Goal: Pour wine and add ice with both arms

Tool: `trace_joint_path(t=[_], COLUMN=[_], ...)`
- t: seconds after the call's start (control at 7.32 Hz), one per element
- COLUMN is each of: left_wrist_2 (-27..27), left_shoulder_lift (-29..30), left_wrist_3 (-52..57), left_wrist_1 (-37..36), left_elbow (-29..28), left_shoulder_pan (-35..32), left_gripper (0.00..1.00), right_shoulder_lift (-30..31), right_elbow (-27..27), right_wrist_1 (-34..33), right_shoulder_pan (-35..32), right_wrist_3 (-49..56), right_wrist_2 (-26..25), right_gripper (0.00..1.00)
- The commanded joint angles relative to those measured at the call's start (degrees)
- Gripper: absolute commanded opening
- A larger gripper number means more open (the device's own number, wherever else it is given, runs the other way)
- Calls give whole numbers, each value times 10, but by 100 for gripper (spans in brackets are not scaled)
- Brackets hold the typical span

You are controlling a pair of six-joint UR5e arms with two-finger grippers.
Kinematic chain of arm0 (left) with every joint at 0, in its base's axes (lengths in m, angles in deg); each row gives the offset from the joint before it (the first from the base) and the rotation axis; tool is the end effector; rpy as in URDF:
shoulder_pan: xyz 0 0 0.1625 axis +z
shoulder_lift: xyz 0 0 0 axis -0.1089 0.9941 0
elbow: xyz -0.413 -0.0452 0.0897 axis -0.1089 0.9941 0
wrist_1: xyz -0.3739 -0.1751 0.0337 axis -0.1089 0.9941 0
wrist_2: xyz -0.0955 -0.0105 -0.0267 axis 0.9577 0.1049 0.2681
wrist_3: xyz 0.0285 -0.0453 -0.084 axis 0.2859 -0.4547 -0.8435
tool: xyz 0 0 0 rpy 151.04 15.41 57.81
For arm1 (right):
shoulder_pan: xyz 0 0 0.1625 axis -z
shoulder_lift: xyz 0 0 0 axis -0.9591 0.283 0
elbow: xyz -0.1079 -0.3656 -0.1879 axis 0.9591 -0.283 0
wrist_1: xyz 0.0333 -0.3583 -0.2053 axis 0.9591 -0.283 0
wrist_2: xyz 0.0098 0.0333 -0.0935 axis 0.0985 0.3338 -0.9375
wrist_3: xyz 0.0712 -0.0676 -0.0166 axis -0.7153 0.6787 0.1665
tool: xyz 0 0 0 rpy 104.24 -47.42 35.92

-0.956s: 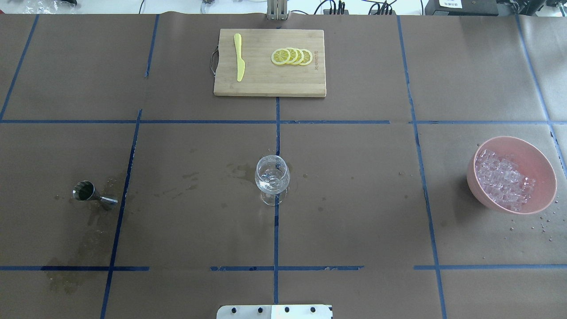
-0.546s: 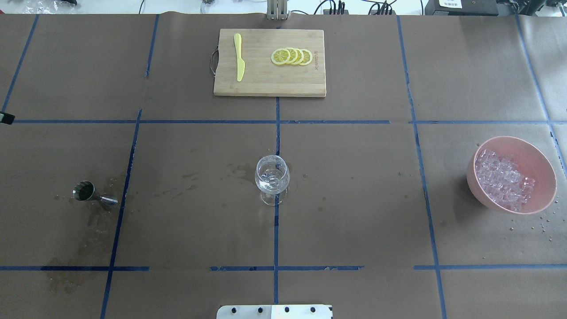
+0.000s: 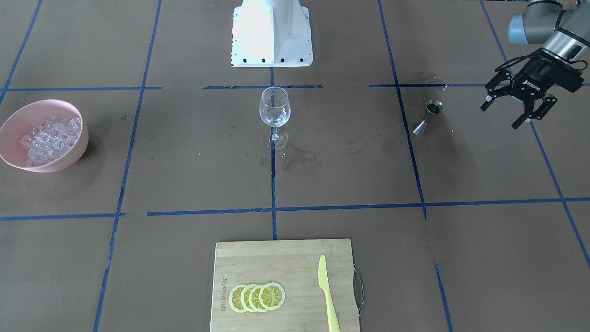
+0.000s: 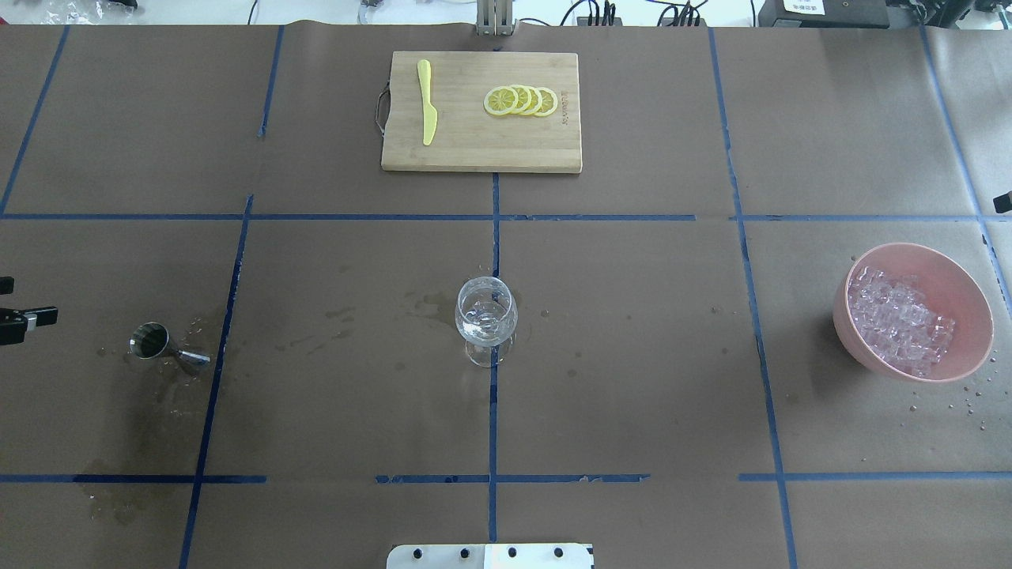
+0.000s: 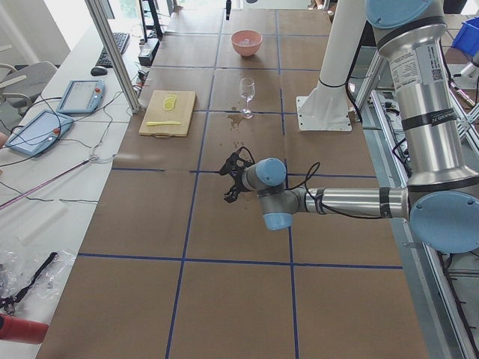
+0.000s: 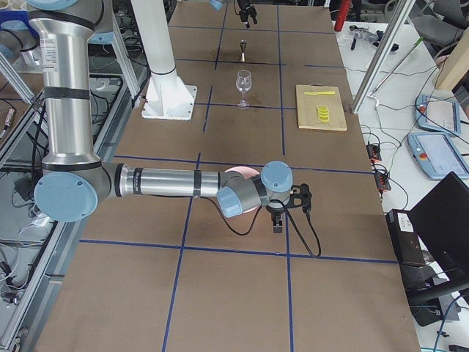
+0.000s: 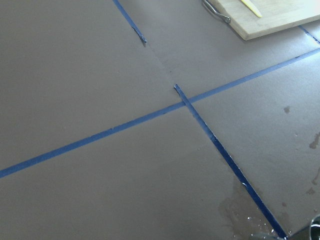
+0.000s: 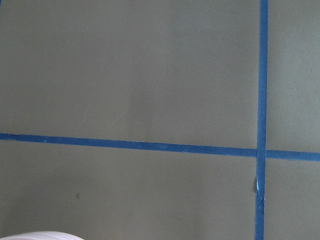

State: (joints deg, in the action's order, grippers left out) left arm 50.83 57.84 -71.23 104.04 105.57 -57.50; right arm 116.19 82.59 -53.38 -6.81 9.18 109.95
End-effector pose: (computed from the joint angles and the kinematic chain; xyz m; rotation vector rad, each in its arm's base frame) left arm 0.1489 -0.3391 0.5752 0.7395 1.0463 0.2091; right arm -0.0275 -0.5127 0.6223 0.1484 -0.9054 0.0127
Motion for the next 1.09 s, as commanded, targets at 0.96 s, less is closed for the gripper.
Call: trace_joint_path(t=[0.96], left_wrist_2=[-519], left_shoulder_lift=[-68], left_wrist_3=[-214], left_wrist_1=[85], left_elbow=[0], left_shoulder_pan=[409], left_gripper=[99], right_shoulder_lift=[1], right_elbow=[7], right_wrist_1=[0], right_shoulder_pan=[0], right_wrist_3=[0], right_wrist_2=[10], right_gripper=[100])
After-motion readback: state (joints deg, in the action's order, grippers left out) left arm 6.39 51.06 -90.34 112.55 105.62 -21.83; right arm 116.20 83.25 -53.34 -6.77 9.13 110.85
